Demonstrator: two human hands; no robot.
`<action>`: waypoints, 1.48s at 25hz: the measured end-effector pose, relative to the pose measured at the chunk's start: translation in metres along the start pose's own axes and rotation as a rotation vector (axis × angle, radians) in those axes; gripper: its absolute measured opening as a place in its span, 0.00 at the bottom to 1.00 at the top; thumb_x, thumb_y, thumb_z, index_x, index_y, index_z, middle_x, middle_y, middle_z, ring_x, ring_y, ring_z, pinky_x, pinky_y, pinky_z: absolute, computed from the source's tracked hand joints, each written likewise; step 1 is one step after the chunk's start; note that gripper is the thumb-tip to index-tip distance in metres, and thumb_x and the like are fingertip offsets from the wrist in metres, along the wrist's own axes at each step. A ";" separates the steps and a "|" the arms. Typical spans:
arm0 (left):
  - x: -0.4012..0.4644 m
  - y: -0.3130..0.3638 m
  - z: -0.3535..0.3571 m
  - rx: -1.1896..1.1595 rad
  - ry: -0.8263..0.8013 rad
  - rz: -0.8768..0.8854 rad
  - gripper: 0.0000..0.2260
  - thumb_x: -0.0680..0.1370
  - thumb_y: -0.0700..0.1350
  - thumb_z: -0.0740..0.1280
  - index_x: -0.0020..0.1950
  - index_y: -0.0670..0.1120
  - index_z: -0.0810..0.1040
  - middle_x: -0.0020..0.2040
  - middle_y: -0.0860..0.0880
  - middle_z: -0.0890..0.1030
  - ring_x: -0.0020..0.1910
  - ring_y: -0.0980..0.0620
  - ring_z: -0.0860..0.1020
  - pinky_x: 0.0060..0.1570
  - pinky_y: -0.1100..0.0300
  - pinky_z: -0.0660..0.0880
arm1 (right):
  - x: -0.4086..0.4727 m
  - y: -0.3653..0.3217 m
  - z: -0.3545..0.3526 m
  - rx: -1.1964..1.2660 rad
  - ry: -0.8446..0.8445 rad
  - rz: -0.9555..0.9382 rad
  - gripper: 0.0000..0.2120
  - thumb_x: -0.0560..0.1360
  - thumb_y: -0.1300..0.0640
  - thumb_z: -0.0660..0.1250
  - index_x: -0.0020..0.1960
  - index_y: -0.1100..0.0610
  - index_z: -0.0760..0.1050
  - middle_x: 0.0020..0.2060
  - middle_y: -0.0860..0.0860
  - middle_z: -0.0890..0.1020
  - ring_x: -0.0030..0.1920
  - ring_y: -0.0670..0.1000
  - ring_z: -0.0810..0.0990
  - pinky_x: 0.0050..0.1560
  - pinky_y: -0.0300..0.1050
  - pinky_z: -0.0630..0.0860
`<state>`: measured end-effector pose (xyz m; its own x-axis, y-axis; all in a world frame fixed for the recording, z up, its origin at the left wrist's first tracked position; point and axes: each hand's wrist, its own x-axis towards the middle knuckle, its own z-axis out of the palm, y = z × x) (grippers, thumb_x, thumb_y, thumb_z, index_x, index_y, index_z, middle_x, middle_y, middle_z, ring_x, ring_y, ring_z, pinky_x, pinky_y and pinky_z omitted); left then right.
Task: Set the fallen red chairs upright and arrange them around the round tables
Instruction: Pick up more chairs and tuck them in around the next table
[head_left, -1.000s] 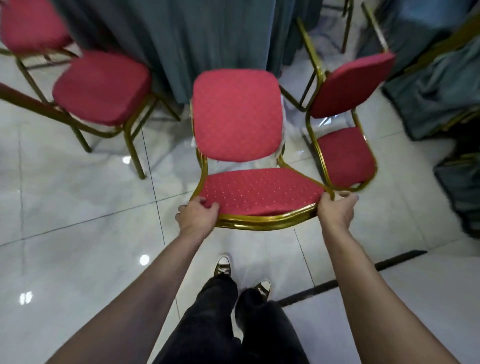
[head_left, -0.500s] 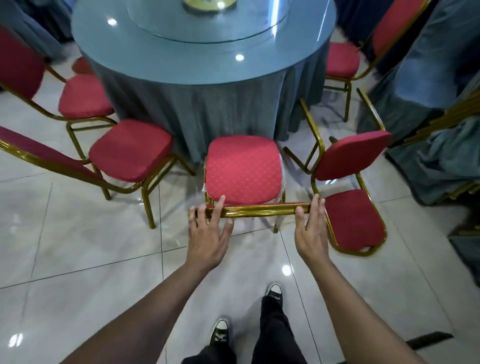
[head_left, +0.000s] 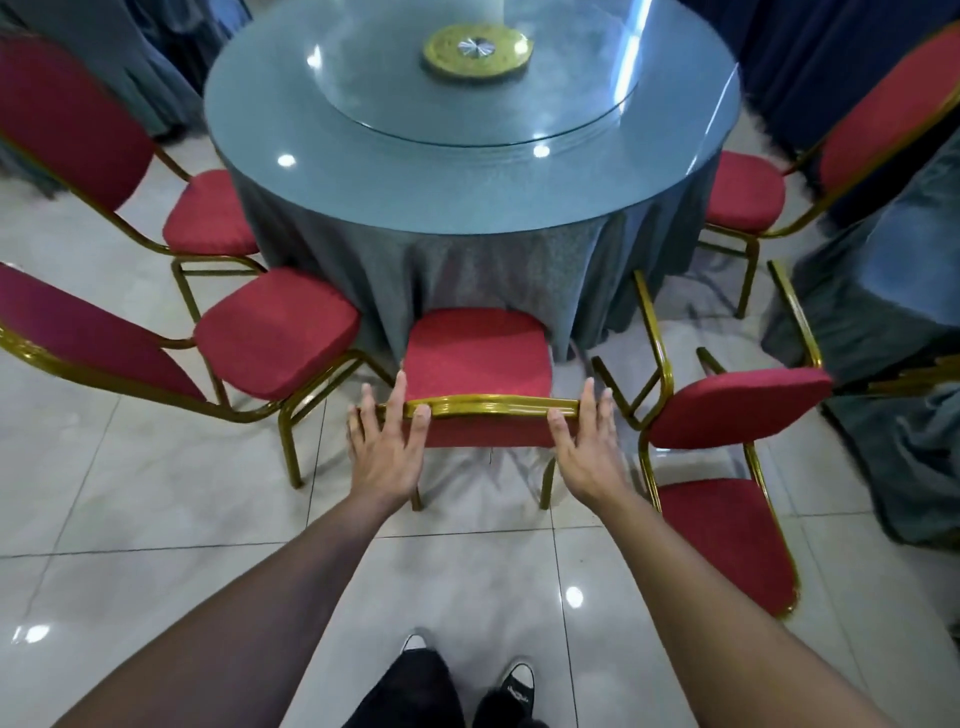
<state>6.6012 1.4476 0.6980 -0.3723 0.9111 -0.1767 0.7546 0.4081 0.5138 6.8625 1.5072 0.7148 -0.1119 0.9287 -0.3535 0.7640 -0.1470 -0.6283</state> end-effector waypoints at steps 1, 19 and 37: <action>0.014 -0.001 0.002 0.019 -0.013 -0.002 0.37 0.71 0.76 0.30 0.79 0.67 0.41 0.83 0.48 0.44 0.81 0.42 0.39 0.77 0.41 0.39 | 0.013 -0.002 -0.004 0.000 -0.019 0.001 0.36 0.80 0.32 0.45 0.80 0.42 0.32 0.80 0.50 0.34 0.81 0.53 0.39 0.78 0.58 0.45; 0.072 0.139 -0.001 0.141 0.109 0.412 0.16 0.79 0.54 0.54 0.58 0.52 0.77 0.55 0.51 0.81 0.60 0.47 0.75 0.70 0.46 0.65 | 0.061 -0.011 -0.074 0.175 0.226 0.028 0.18 0.82 0.46 0.62 0.71 0.47 0.70 0.67 0.44 0.73 0.66 0.44 0.72 0.68 0.49 0.71; -0.157 0.430 0.216 0.024 -0.332 0.693 0.12 0.80 0.49 0.61 0.63 0.53 0.75 0.59 0.54 0.77 0.60 0.51 0.73 0.63 0.52 0.69 | -0.134 0.325 -0.255 0.339 0.677 0.318 0.14 0.78 0.49 0.63 0.63 0.44 0.74 0.57 0.43 0.75 0.58 0.48 0.78 0.60 0.55 0.77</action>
<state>7.1006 1.4920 0.7656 0.3692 0.9270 -0.0655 0.7689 -0.2652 0.5818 7.2877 1.4214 0.7345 0.5677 0.8140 -0.1233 0.4494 -0.4319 -0.7820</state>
